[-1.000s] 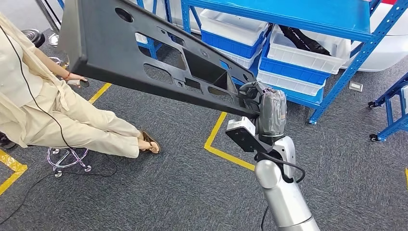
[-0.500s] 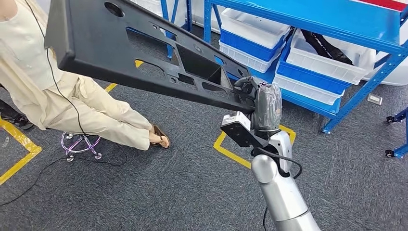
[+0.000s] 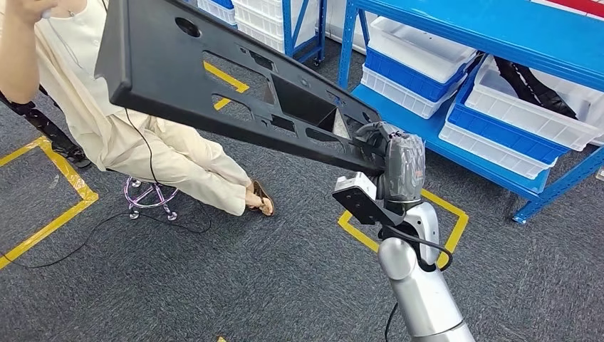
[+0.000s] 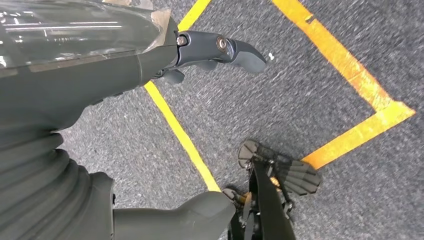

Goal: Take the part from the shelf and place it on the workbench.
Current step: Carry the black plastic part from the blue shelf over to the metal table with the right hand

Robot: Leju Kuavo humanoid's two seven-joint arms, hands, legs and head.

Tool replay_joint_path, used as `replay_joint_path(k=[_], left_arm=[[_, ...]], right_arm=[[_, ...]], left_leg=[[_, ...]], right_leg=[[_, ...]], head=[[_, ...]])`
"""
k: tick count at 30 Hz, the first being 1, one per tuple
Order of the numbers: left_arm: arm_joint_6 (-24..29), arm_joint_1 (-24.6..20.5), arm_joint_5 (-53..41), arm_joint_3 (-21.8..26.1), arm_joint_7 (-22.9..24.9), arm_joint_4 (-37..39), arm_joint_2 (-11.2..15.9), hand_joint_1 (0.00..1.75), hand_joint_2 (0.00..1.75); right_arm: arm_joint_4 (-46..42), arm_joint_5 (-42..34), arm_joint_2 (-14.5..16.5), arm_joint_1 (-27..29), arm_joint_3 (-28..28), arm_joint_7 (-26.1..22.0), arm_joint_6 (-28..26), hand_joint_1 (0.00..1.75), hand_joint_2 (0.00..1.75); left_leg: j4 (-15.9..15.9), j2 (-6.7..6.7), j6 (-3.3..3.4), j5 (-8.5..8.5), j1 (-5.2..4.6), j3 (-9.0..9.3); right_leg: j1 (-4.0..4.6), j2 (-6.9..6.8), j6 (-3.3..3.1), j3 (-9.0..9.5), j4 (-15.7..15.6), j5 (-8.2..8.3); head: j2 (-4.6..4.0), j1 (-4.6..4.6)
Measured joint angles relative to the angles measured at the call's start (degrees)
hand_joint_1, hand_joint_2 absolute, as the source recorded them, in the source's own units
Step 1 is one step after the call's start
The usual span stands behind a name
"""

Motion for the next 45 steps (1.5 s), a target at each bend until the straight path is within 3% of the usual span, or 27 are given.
replay_joint_path(k=[2, 4, 5, 6, 7, 8, 10, 12, 15, 17, 20, 21, 22, 23, 25, 27, 29, 30, 32, 34, 36, 37, 38, 41, 43, 45], left_arm=[[-0.01, 0.01, -0.01, -0.01, -0.01, 0.0, 0.04, 0.0, 1.75], [-0.02, -0.07, -0.02, -0.02, -0.02, 0.01, 0.02, 0.0, 1.75], [-0.02, -0.09, -0.03, -0.02, -0.02, 0.01, 0.01, 0.0, 1.75], [-0.02, -0.08, -0.03, -0.02, -0.02, 0.01, 0.01, 0.0, 1.75], [-0.02, -0.07, -0.04, -0.02, -0.02, 0.01, 0.0, 0.0, 1.75], [-0.02, -0.07, -0.04, -0.02, -0.02, 0.01, 0.01, 0.0, 1.75], [-0.02, -0.15, -0.06, -0.02, -0.02, 0.01, 0.01, 0.0, 1.75], [-0.01, -0.28, -0.22, -0.02, 0.04, 0.01, -0.01, 0.0, 1.75], [0.04, -0.29, -0.56, -0.02, 0.16, 0.01, -0.07, 0.0, 1.75], [0.13, -0.29, -0.67, -0.02, 0.22, 0.01, -0.15, 0.0, 1.75], [0.23, -0.38, -0.8, -0.02, 0.32, 0.01, -0.22, 0.0, 1.75], [0.25, -0.37, -0.84, -0.02, 0.36, 0.01, -0.22, 0.0, 1.75], [0.25, -0.34, -0.86, -0.02, 0.4, 0.01, -0.24, 0.0, 1.75], [0.25, -0.32, -0.92, -0.02, 0.45, 0.01, -0.27, 0.0, 1.75], [0.21, -0.32, -1.02, -0.03, 0.49, 0.01, -0.37, 0.0, 1.75], [0.17, -0.32, -1.08, -0.04, 0.52, 0.01, -0.47, 0.0, 1.75], [0.17, -0.22, -1.11, -0.04, 0.57, 0.01, -0.5, 0.0, 1.75], [0.17, -0.14, -1.11, -0.04, 0.6, 0.01, -0.49, 0.0, 1.75], [0.19, -0.04, -1.12, -0.04, 0.64, 0.01, -0.47, 0.0, 1.75], [0.19, -0.11, -1.13, -0.04, 0.66, 0.01, -0.46, 0.0, 1.75], [0.17, -0.15, -1.15, -0.05, 0.66, 0.01, -0.51, 0.0, 1.75], [0.18, -0.14, -1.15, -0.06, 0.66, 0.01, -0.52, 0.0, 1.75], [0.19, -0.12, -1.16, -0.06, 0.67, 0.01, -0.54, 0.0, 1.75], [0.28, -0.19, -1.22, -0.06, 0.74, 0.02, -0.55, 0.0, 1.75], [0.34, -0.33, -1.22, -0.06, 0.85, 0.03, -0.63, 0.0, 1.75], [0.41, -0.38, -1.22, -0.06, 1.0, 0.03, -0.68, 0.0, 1.75]], right_arm=[[-0.28, 0.03, 0.1, 0.0, 0.0, 0.01, -0.02, 1.75, 1.75], [-0.49, 0.11, 0.13, 0.07, -0.01, 0.04, -0.04, 1.75, 1.75], [-0.54, 0.18, 0.12, 0.14, -0.02, 0.06, -0.03, 1.75, 1.75], [-0.56, 0.25, 0.11, 0.21, -0.02, 0.08, -0.02, 1.75, 1.75], [-0.62, 0.31, 0.11, 0.28, -0.03, 0.1, 0.02, 1.75, 1.75], [-0.74, 0.38, 0.11, 0.31, -0.03, 0.1, 0.08, 1.75, 1.75], [-1.15, 0.48, 0.11, 0.29, -0.03, 0.1, 0.2, 1.75, 1.75], [-1.55, 0.63, 0.06, 0.24, -0.04, 0.1, 0.31, 1.75, 1.75], [-1.89, 0.94, -0.03, 0.24, -0.07, 0.28, 0.42, 1.75, 1.75], [-2.13, 1.11, -0.14, 0.3, -0.1, 0.42, 0.44, 1.75, 1.75], [-2.28, 1.25, -0.55, 0.76, -0.16, 0.45, 0.45, 1.75, 1.75], [-2.29, 1.3, -0.69, 1.01, -0.17, 0.46, 0.45, 1.75, 1.75], [-2.29, 1.38, -0.78, 1.22, -0.16, 0.47, 0.45, 1.75, 1.75], [-2.3, 1.52, -0.83, 1.34, -0.16, 0.48, 0.45, 1.75, 1.75], [-2.43, 1.87, -0.84, 1.39, -0.15, 0.51, 0.46, 1.75, 1.75], [-2.65, 2.29, -0.79, 1.39, -0.14, 0.59, 0.46, 1.75, 1.75], [-2.76, 2.57, -0.71, 1.41, -0.14, 0.74, 0.46, 1.75, 1.75], [-2.81, 2.66, -0.65, 1.42, -0.14, 0.83, 0.47, 1.75, 1.75], [-2.92, 2.73, -0.43, 1.42, -0.15, 0.99, 0.5, 1.75, 1.75], [-3.04, 2.75, -0.23, 1.46, -0.15, 1.04, 0.52, 1.75, 1.75], [-3.08, 2.75, -0.2, 1.57, -0.15, 1.07, 0.52, 1.75, 1.75], [-3.08, 2.79, -0.2, 1.63, -0.15, 1.08, 0.53, 1.75, 1.75], [-3.08, 2.86, -0.2, 1.67, -0.15, 1.09, 0.53, 1.75, 1.75], [-3.15, 3.25, -0.2, 1.74, -0.15, 1.13, 0.54, 1.75, 1.75], [-3.37, 3.47, -0.19, 1.85, -0.14, 1.15, 0.58, 1.75, 1.75], [-3.56, 3.75, -0.11, 1.94, -0.13, 1.18, 0.68, 1.75, 1.75]], left_leg=[[3.23, 1.83, -0.55, -2.11, 0.08, -1.51], [10.7, 4.08, -1.06, -6.06, 0.23, -4.96], [14.41, 4.56, -1.27, -7.55, 0.35, -6.75], [16.69, 4.8, -1.4, -8.13, 0.46, -7.84], [16.84, 4.96, -1.46, -7.64, 0.54, -7.88], [14.53, 5.19, -1.42, -6.17, 0.6, -6.63], [6.31, 6.84, -1.11, -2.78, 0.47, -2.13], [1.07, 8.04, -0.56, -1.34, 0.13, 0.65], [0.19, 6.83, 0.41, -1.11, -0.14, 0.82], [-0.4, 5.9, 1.28, -0.67, 0.0, 1.13], [-0.67, 4.29, 1.91, -0.41, 0.03, 1.27], [-0.67, 3.6, 1.92, -0.41, 0.0, 1.27], [-0.65, 2.92, 1.92, -0.4, -0.02, 1.28], [-0.64, 2.26, 1.91, -0.4, -0.04, 1.32], [-0.61, 1.03, 1.82, -0.36, -0.08, 1.43], [-0.49, 0.02, 1.48, -0.4, -0.27, 1.41], [-0.46, -0.76, 0.93, -0.3, -0.35, 1.17], [-0.4, -0.89, 0.68, -0.29, -0.23, 1.0], [1.4, 0.91, 0.12, -1.48, -0.11, 0.08], [7.38, 3.62, -0.52, -4.77, 0.12, -2.81], [14.54, 4.46, -1.16, -7.63, 0.62, -6.48], [16.06, 4.62, -1.45, -7.72, 0.89, -7.38], [15.33, 4.86, -1.72, -6.73, 1.18, -7.13], [4.53, 7.08, -2.32, -1.63, 1.76, -1.59], [1.05, 7.9, -1.87, -0.82, 1.48, 0.21], [0.94, 6.95, -0.83, -0.83, 0.92, 0.05]], right_leg=[[-0.34, -0.87, -0.84, 0.16, -0.23, 0.21], [-0.18, -1.84, -1.31, 0.22, -0.26, 0.13], [-0.08, -2.36, -1.36, 0.23, -0.26, 0.09], [0.0, -2.89, -1.38, 0.24, -0.25, 0.05], [0.03, -3.41, -1.39, 0.26, -0.25, 0.02], [0.04, -3.88, -1.38, 0.3, -0.24, -0.02], [0.24, -4.7, -1.16, 0.46, -0.19, -0.23], [0.71, -5.41, -0.68, 0.55, -0.15, -0.51], [1.03, -6.44, 0.24, 0.59, -0.22, -0.82], [0.93, -5.04, 0.47, -0.33, 2.16, -2.31], [0.58, -2.12, 0.01, -5.45, 13.01, -6.81], [0.57, -1.81, 0.1, -6.95, 15.76, -7.54], [0.58, -1.66, 0.4, -7.46, 16.42, -7.34], [0.6, -1.5, 0.8, -6.75, 14.58, -6.22], [0.61, -0.36, 1.39, -3.1, 6.54, -2.79], [0.74, 0.76, 1.15, -0.29, 0.52, -0.47], [0.91, 0.59, 0.58, 0.3, -0.52, 0.1], [0.59, 0.2, 0.27, 0.44, -0.66, 0.29], [0.13, -0.68, -0.53, 0.68, -1.03, 0.58], [0.12, -1.71, -1.25, 0.83, -1.21, 0.58], [0.27, -2.82, -1.55, 0.85, -1.19, 0.45], [0.27, -3.35, -1.57, 0.87, -1.17, 0.4], [0.23, -3.84, -1.51, 0.91, -1.13, 0.32], [0.2, -5.05, -0.64, 1.13, -0.68, -0.32], [0.66, -5.66, 0.15, 1.18, -0.4, -0.76], [1.02, -6.4, 0.92, 1.35, -0.49, -0.93]], head=[[0.0, -0.32], [0.0, -0.64], [0.0, -0.66], [0.0, -0.66], [0.0, -0.68], [0.0, -0.67], [0.0, -0.69], [0.0, -0.54], [0.01, -0.27], [0.01, -0.2], [0.0, 0.02], [0.0, 0.07], [0.0, 0.07], [0.0, 0.07], [0.0, 0.1], [0.0, 0.08], [0.0, 0.03], [0.0, 0.04], [0.0, -0.11], [0.0, -0.33], [0.0, -0.41], [0.0, -0.42], [0.0, -0.44], [0.0, -0.49], [0.0, -0.38], [0.0, -0.26]])
